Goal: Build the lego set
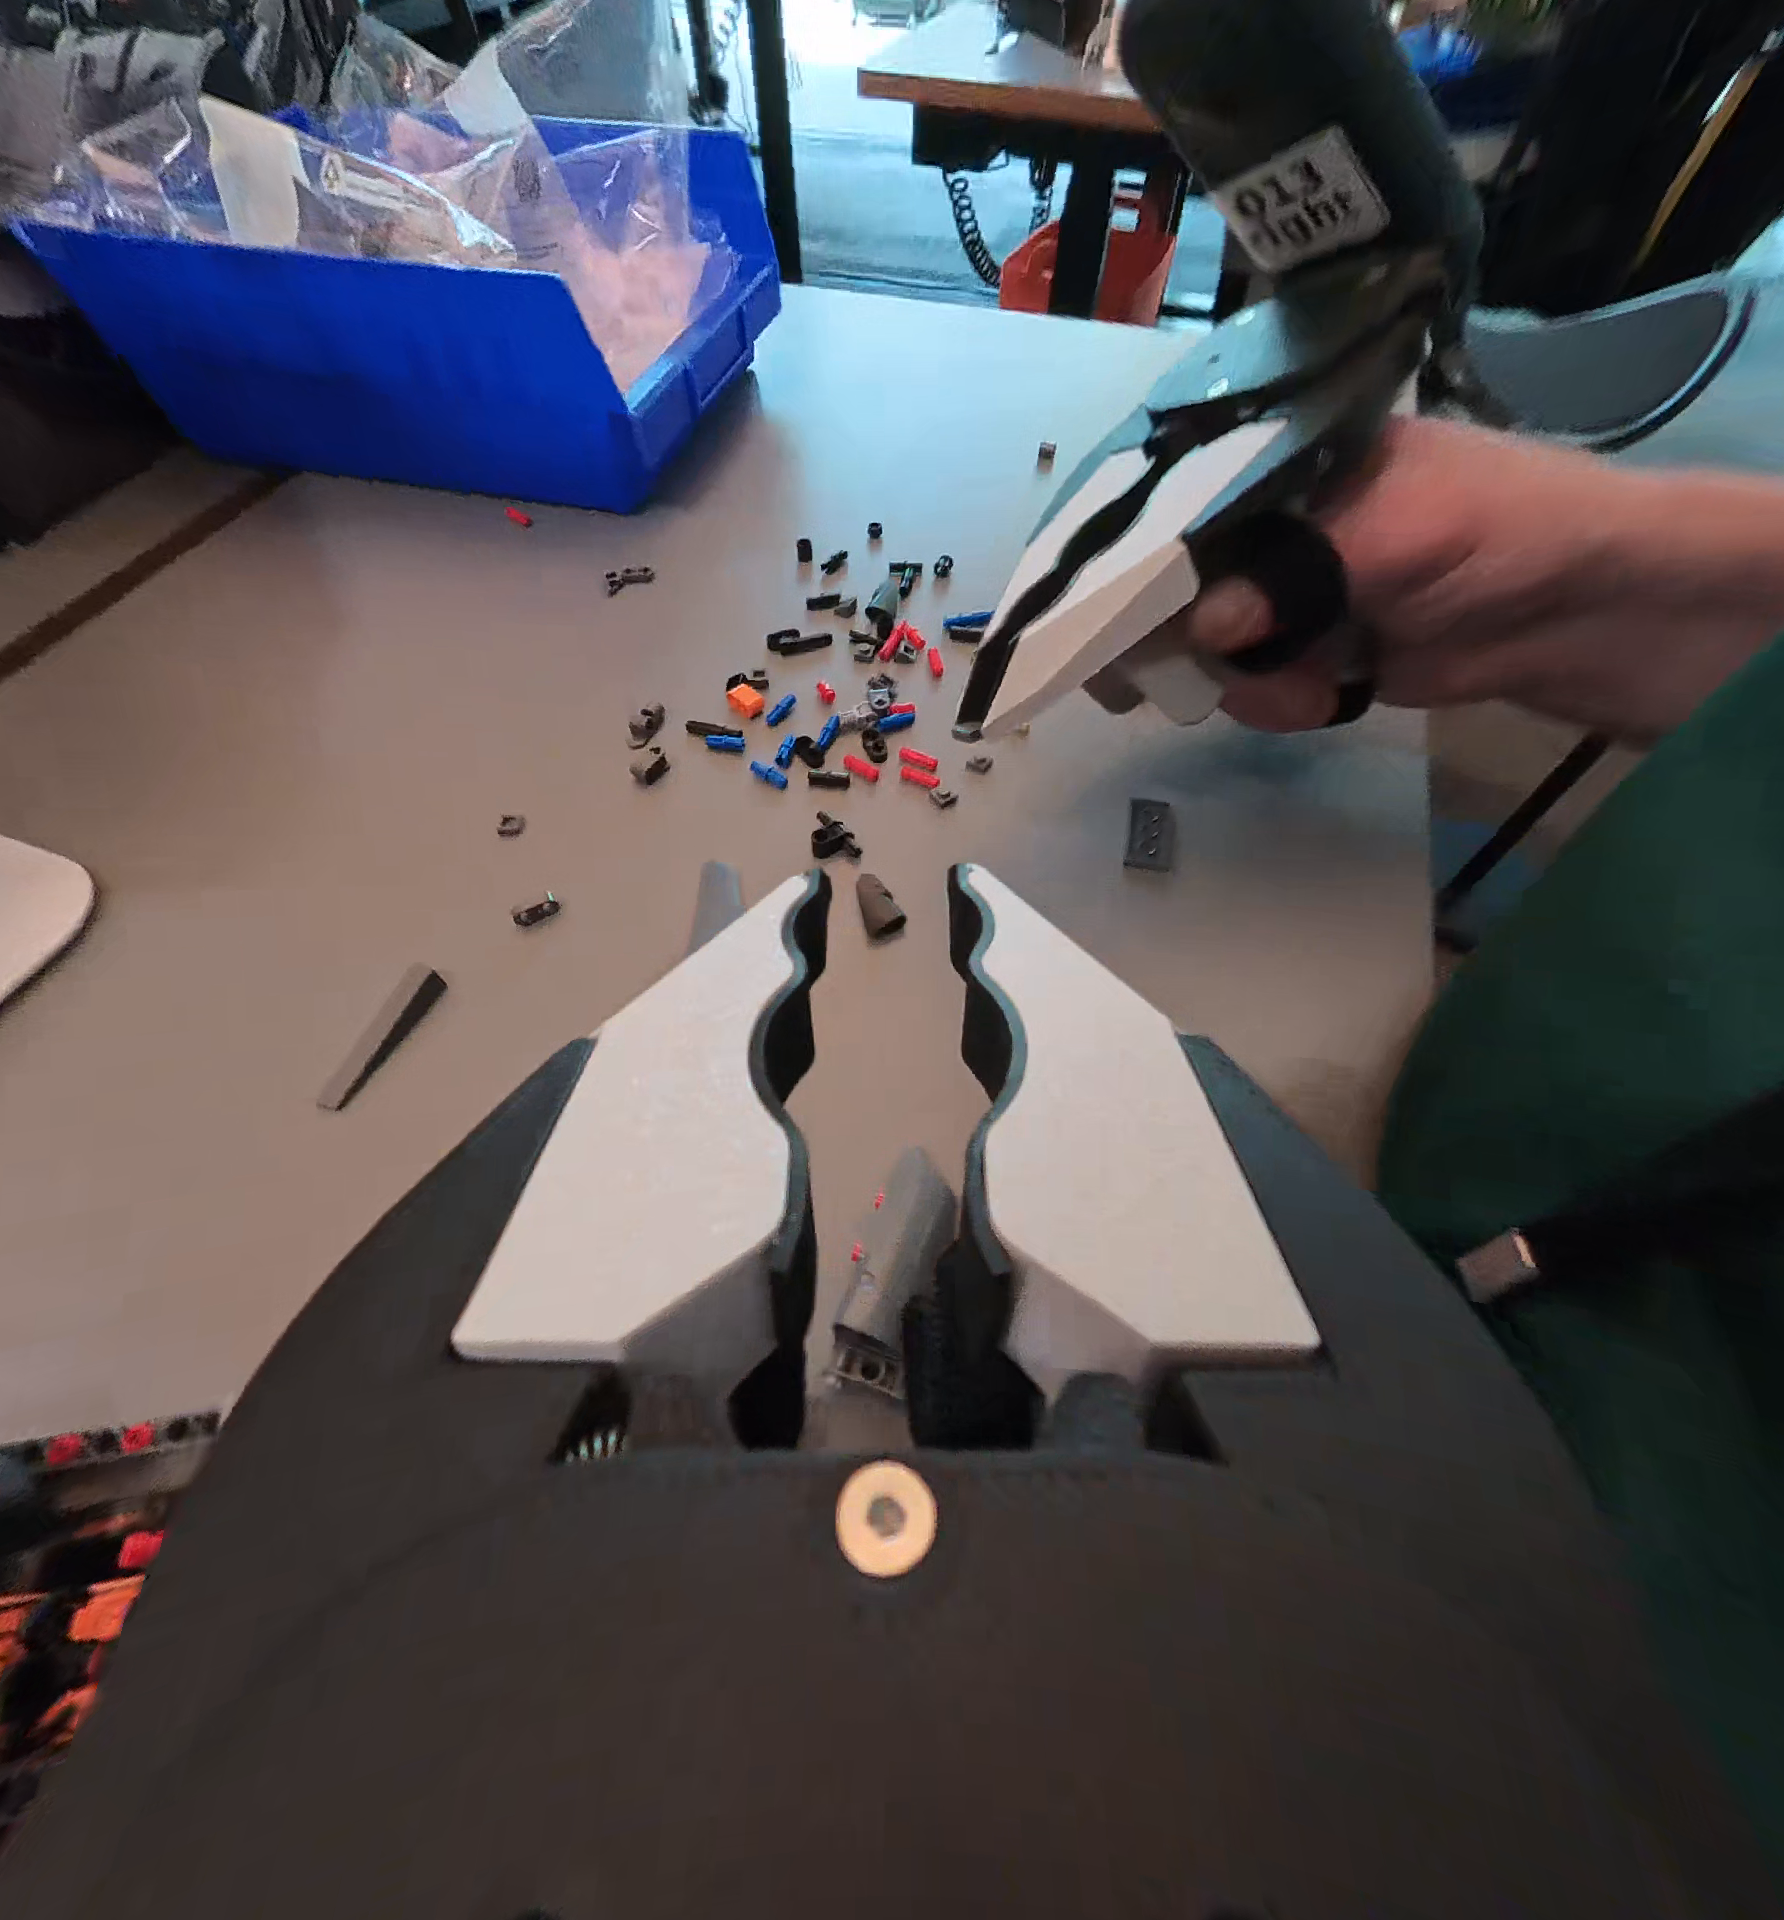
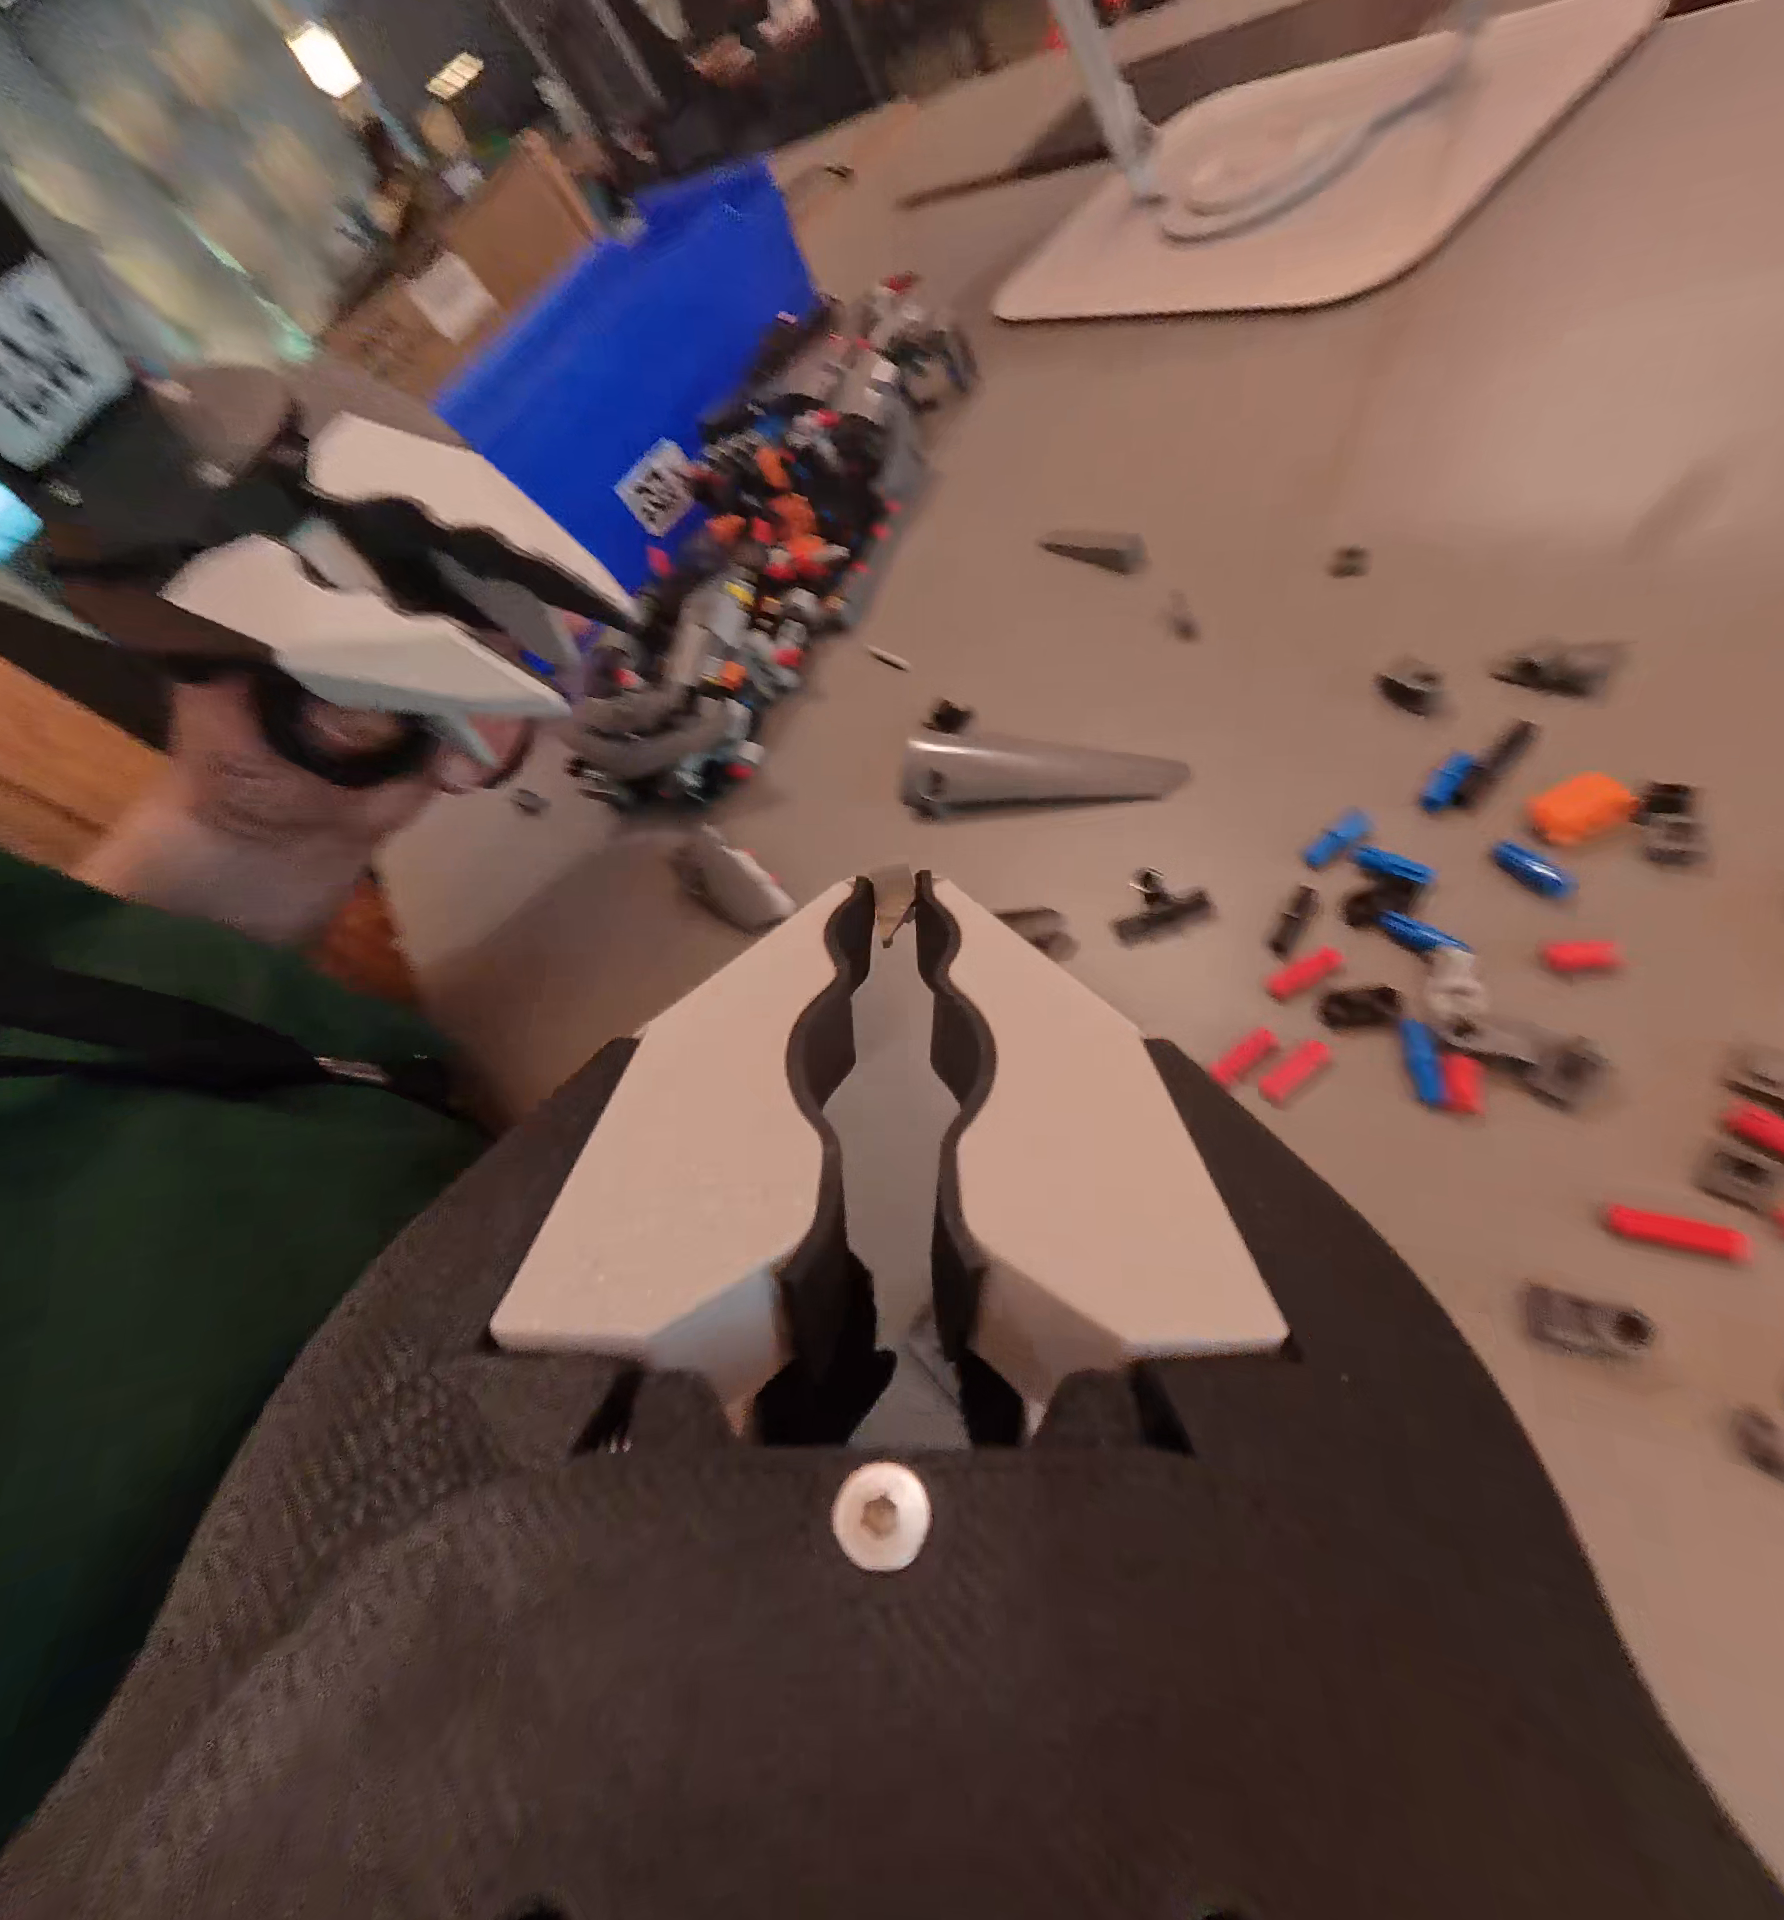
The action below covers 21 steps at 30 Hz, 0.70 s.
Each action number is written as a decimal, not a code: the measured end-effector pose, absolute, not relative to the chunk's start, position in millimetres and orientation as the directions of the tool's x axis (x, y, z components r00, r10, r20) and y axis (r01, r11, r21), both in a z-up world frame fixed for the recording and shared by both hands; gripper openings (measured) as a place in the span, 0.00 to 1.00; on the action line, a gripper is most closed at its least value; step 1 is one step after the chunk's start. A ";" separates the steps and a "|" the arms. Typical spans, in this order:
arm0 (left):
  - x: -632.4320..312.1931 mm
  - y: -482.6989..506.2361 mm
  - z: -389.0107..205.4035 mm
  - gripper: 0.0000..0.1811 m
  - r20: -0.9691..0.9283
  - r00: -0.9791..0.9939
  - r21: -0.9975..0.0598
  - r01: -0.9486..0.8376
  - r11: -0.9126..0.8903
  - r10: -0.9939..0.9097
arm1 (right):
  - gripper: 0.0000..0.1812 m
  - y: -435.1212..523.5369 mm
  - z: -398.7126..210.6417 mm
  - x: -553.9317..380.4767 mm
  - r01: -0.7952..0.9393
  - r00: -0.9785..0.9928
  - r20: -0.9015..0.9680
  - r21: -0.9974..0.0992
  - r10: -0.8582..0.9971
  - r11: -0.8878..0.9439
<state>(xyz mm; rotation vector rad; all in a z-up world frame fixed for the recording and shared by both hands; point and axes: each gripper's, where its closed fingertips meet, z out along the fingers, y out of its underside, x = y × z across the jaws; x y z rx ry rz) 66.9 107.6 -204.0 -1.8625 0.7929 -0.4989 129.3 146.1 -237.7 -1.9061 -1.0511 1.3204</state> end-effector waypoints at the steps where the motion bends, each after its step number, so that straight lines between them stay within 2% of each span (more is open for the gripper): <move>1: 68.8 108.3 -205.1 0.11 -0.055 0.697 -0.909 -0.332 -0.253 -0.715 | 0.03 140.4 -232.3 124.0 0.265 0.158 -0.504 -0.807 0.849 -0.528; 9: 79.0 104.6 -205.9 0.08 -0.378 0.607 -0.813 -0.579 -0.063 -0.699 | 0.03 104.1 -209.6 92.2 0.288 -0.107 -0.674 -0.725 0.731 -0.626; 14: 89.0 97.1 -204.6 0.08 -0.451 0.530 -0.778 -0.628 0.025 -0.718 | 0.03 94.0 -203.5 84.6 0.306 -0.177 -0.724 -0.685 0.667 -0.661; 21: 92.2 95.6 -208.9 0.01 -0.505 0.479 -0.736 -0.673 0.069 -0.719 | 0.03 90.8 -204.2 84.1 0.337 -0.200 -0.767 -0.638 0.610 -0.692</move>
